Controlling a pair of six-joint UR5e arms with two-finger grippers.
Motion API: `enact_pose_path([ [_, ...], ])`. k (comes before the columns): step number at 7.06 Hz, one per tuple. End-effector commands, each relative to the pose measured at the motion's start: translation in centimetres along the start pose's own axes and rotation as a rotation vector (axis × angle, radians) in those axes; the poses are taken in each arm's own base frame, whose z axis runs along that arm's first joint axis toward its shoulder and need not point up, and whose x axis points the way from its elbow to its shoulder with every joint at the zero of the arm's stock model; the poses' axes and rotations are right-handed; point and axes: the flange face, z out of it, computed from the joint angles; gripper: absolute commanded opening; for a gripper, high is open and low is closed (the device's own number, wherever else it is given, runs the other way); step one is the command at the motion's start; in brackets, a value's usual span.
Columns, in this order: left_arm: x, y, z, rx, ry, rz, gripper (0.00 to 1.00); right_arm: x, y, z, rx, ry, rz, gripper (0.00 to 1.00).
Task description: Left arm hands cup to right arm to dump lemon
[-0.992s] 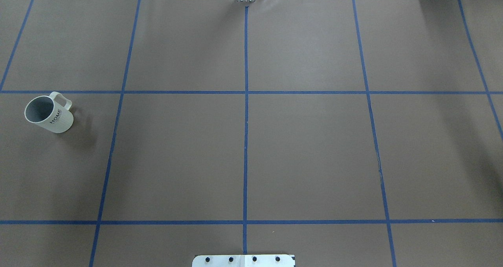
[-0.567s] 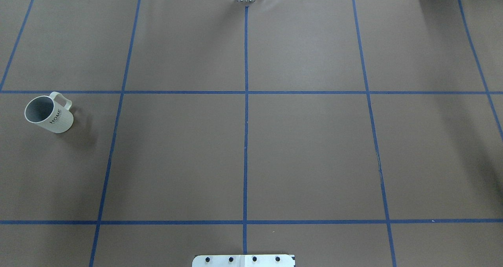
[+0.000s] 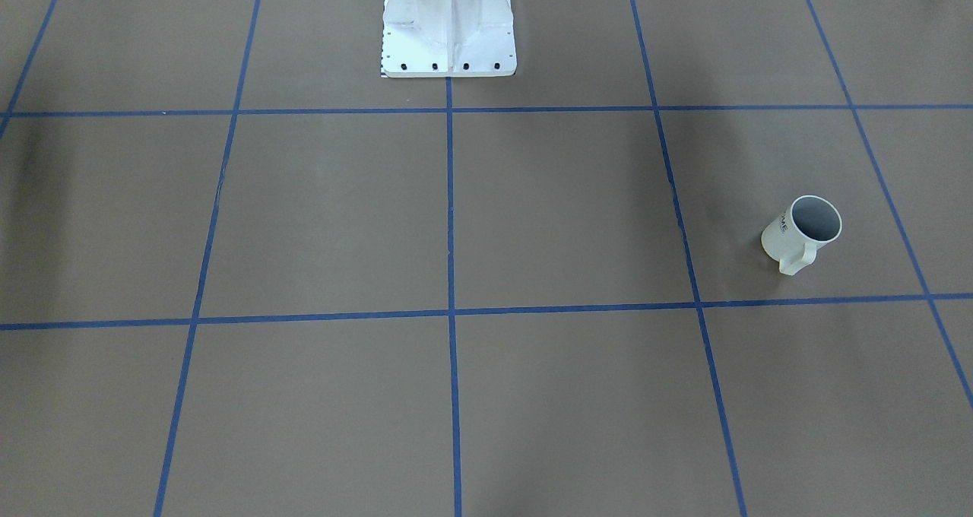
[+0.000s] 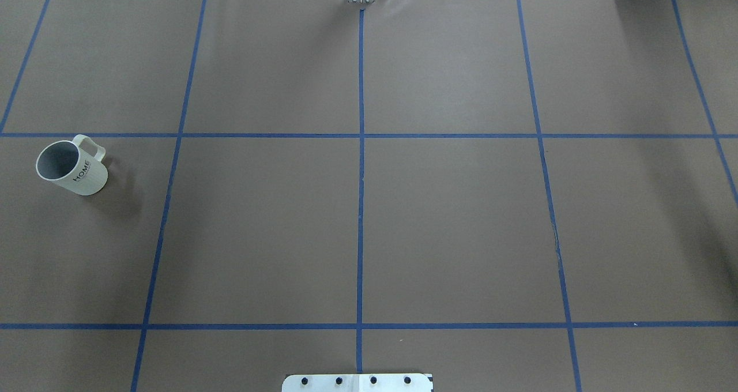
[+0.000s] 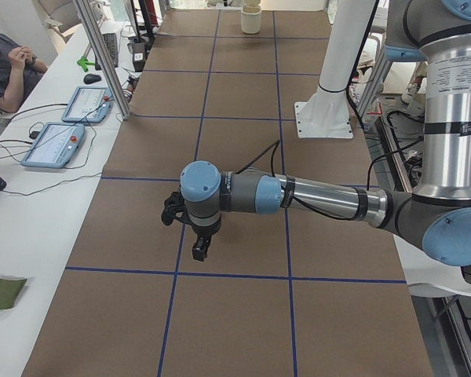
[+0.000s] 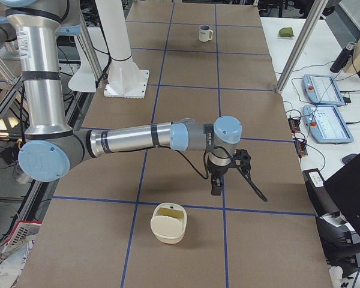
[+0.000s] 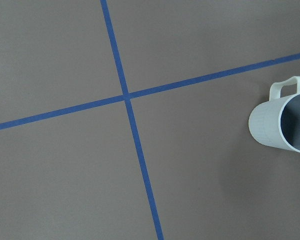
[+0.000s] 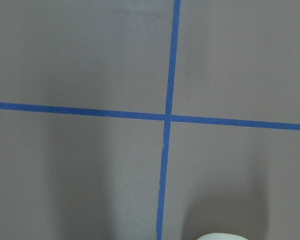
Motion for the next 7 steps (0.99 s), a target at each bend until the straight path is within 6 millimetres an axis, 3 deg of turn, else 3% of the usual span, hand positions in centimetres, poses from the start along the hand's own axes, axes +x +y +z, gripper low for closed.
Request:
enact_pose_path([
  [1, -0.24, 0.02, 0.20, -0.004, 0.000, -0.004, 1.00, -0.12, -0.04, 0.08, -0.002, 0.000, -0.002, 1.00],
  [7, -0.78, 0.25, 0.69, -0.014, 0.001, -0.012, 1.00, -0.13, -0.12, 0.07, -0.001, 0.000, -0.003, 1.00],
])
